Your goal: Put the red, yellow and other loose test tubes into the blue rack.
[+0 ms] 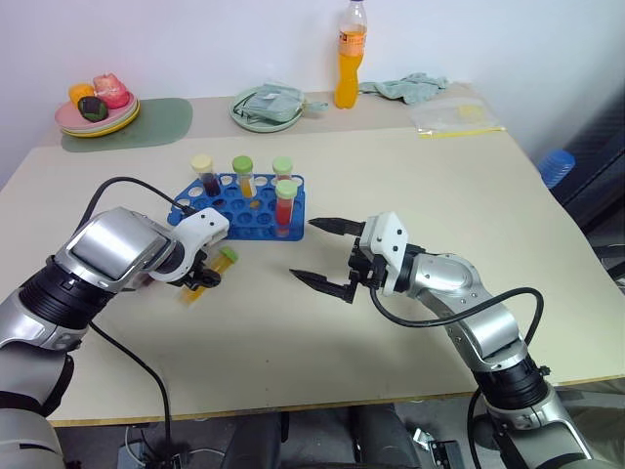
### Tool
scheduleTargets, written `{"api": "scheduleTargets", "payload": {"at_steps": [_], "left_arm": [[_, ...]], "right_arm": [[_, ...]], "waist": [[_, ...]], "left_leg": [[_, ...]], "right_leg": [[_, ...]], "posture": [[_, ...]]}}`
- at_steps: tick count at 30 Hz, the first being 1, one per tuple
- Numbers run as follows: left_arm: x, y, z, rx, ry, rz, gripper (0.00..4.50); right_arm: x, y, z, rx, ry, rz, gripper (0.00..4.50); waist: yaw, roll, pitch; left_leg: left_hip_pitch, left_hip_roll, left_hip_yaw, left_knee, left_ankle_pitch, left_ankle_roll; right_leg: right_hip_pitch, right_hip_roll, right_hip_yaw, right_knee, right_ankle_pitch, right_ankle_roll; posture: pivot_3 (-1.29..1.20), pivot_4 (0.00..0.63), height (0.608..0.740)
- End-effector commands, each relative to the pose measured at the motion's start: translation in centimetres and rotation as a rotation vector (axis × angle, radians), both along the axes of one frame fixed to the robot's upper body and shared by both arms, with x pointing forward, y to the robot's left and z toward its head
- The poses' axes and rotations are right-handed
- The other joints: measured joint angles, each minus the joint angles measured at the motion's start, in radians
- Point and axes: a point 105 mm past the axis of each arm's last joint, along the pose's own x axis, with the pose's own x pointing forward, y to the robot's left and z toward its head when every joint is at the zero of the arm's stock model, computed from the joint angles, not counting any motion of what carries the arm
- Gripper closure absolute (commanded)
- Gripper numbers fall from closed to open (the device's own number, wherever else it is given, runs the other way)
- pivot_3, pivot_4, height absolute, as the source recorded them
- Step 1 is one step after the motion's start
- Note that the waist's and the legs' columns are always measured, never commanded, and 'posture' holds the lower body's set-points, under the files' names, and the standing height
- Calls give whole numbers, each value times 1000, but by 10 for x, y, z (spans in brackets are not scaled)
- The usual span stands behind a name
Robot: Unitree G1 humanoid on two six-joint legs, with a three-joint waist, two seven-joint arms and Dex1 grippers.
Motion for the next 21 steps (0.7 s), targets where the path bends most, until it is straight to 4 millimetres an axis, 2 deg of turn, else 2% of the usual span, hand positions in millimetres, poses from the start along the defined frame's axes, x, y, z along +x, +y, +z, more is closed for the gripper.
{"api": "scheduleTargets", "payload": {"at_steps": [1, 7, 10, 11, 13, 14, 17, 19, 21], "left_arm": [[0, 13, 11, 38, -52, 8, 3752], [-18, 8, 38, -117, -225, -211, 3752], [-22, -3, 62, -301, -478, -315, 3752], [-20, -7, 77, -352, -646, -328, 3752], [-12, -9, 94, -447, -890, -247, 3752], [-7, -11, 95, -497, -960, -183, 3752], [9, -16, 90, -508, -1082, -12, 3752], [14, -30, 95, -606, -1216, 83, 3752], [20, -41, 90, -618, -1287, 167, 3752]], "right_arm": [[-6, 5, 10, 18, -42, 29, 0], [-6, 3, 10, 9, -47, 30, 0], [-6, 2, 8, 10, -35, 27, 0], [-5, 1, 7, 13, -29, 23, 0], [-4, 0, 6, 18, -18, 14, 0], [-3, 0, 6, 21, -15, 12, 0], [-2, -1, 6, 27, -7, 6, 0], [-2, -1, 5, 36, 7, -4, 0], [-1, -2, 4, 42, 25, -13, 0]], "waist": [[-2, 0, 0], [-2, 0, 0], [7, 0, 0], [10, 0, 0], [25, 0, 0], [31, -2, -1], [33, -3, -2], [32, -3, -2], [32, -5, -2]], "left_leg": [[0, 0, 0, 0, 0, 0], [-1, 1, 0, -1, 0, 0], [-1, 1, -1, -1, 0, 0], [-2, 1, -1, 0, 0, 0], [-2, 1, -1, 1, 0, 0], [-2, 1, -2, 1, 0, 0], [-1, -1, -3, 3, 0, 0], [-1, -1, -3, 3, 0, 1], [-1, -1, -2, 3, 0, 1]], "right_leg": [[0, 0, 0, 0, 0, 0], [-3, 0, 1, 0, 0, 0], [-2, -1, 1, 0, 0, 0], [-2, -2, 0, 0, 0, -1], [-1, -2, 0, -1, 0, -1], [-1, -2, 0, -2, 0, -1], [2, -3, -2, -2, 0, 0], [2, -2, -2, -2, 0, 0], [2, -2, -2, -2, 0, 0]], "posture": [[0, 150, 740], [0, 150, 740], [0, 150, 740], [0, 150, 740], [0, 150, 740], [0, 150, 740], [0, 150, 740], [0, 150, 740], [0, 150, 740]]}}
